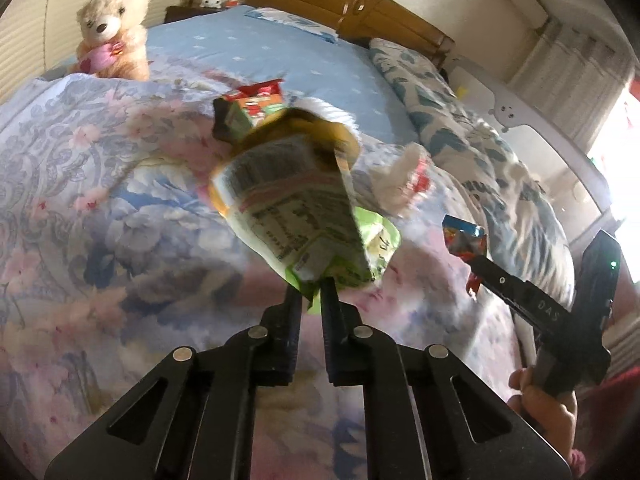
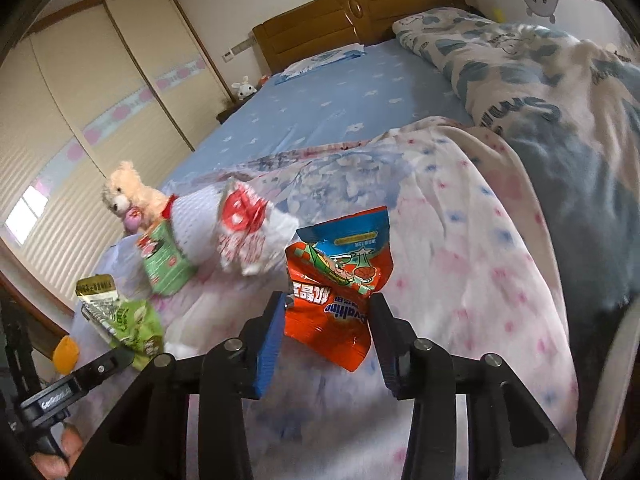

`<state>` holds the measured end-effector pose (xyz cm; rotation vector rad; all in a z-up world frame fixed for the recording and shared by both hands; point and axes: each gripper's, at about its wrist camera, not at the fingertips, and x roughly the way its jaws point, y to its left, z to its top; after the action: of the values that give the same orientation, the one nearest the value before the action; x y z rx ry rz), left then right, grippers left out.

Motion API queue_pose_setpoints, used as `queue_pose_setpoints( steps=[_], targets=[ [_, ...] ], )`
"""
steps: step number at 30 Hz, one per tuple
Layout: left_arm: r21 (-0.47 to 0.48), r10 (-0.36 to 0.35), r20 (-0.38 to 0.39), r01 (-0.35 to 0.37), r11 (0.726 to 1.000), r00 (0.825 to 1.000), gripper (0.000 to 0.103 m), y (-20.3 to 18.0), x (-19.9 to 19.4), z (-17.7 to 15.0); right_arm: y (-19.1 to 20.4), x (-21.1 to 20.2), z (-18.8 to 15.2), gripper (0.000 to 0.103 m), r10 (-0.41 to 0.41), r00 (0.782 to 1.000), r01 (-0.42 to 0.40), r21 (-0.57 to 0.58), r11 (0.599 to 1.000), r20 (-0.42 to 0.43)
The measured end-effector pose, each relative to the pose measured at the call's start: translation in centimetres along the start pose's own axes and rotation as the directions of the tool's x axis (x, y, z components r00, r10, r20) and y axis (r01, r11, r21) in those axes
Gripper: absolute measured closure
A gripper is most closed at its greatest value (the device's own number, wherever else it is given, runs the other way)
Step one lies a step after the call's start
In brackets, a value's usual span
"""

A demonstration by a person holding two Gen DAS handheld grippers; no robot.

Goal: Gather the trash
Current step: 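Grasp the green pouch drink with the left gripper while the right grasps the orange snack bag, then carry the green pouch and orange snack bag over the black bin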

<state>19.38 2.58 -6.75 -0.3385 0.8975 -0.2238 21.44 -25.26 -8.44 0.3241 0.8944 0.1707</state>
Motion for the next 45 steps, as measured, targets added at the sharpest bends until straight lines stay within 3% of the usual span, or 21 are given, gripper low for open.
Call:
queue_pose_setpoints(
  steps=[2, 16, 45],
  targets=[
    [0.020, -0.017, -0.005, 0.017, 1.000, 1.000, 0.101, -0.8, -0.5, -0.4, 0.0, -1.3, -0.8, 0.061, 0.010, 1.000, -0.010, 0.008, 1.000, 0.007],
    [0.189, -0.091, -0.017, 0.093, 0.978, 0.996, 0.101, -7.7, -2.4, -3.6, -1.3, -8.8, -4.4, 0.061, 0.034, 0.997, -0.038, 0.054, 0.998, 0.066],
    [0.389, -0.238, -0.144, 0.276, 0.879, 0.961, 0.101, -20.1, -1.5, -7.7, -9.0, -18.5, -8.6, 0.061, -0.091, 0.982, 0.060, 0.178, 0.982, 0.167]
  ],
)
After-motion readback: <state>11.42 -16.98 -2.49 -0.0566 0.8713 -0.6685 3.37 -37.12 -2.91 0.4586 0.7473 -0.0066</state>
